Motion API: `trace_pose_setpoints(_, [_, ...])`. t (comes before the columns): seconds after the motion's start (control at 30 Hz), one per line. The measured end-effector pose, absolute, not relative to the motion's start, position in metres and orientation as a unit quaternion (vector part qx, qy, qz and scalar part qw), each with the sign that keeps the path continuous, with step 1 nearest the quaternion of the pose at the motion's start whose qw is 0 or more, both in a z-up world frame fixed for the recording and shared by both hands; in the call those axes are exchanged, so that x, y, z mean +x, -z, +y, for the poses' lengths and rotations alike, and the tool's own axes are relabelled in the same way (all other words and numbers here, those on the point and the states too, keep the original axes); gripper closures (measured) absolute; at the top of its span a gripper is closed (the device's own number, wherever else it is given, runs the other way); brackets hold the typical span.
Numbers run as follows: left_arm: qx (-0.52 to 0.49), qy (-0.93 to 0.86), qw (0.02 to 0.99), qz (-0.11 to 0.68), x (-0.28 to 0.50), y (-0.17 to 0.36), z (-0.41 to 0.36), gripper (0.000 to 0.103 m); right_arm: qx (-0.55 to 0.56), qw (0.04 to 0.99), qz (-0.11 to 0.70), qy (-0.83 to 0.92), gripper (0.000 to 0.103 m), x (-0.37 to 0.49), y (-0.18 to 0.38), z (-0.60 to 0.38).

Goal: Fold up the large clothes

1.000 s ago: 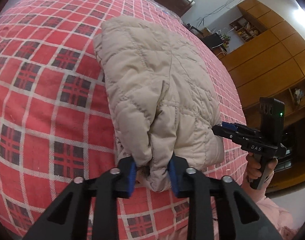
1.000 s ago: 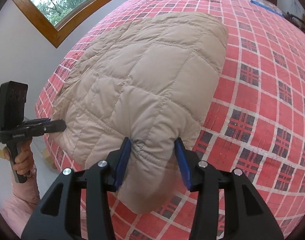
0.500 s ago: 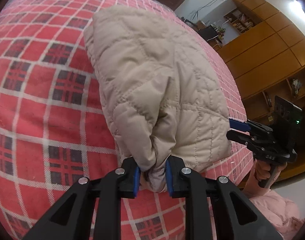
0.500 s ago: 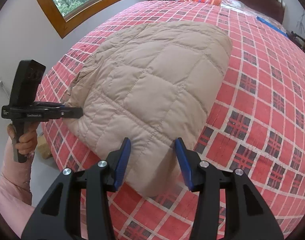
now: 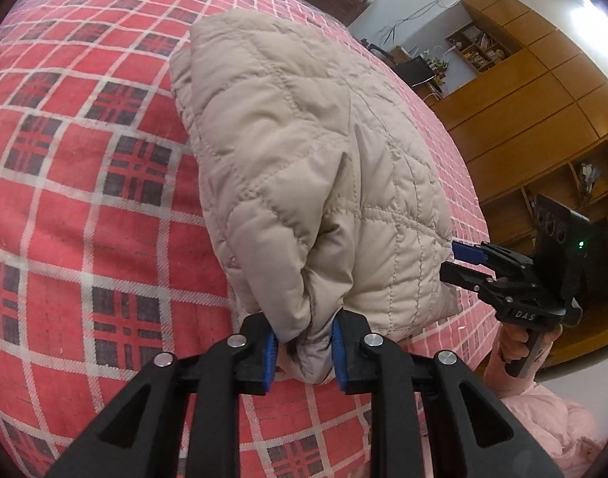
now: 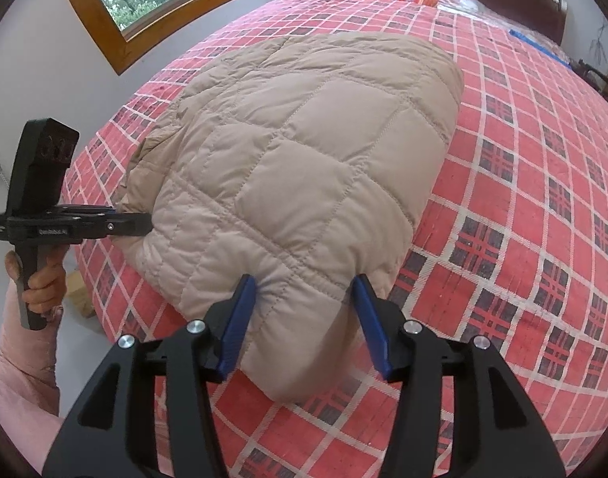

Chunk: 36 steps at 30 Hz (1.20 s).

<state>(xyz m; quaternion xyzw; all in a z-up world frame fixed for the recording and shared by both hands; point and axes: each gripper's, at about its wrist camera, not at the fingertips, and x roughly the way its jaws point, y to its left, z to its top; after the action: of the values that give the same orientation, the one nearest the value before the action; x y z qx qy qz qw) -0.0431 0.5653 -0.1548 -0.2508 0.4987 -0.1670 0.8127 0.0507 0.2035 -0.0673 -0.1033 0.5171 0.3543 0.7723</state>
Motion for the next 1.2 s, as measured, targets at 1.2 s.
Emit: trace_pose_setpoints(1.2, [-0.298, 0.142, 0.813, 0.479, 0.040, 0.138, 0.628, 0.078, -0.081, 0.760, 0.535, -0.359, 0.046, 0.061, 0.067, 0.201])
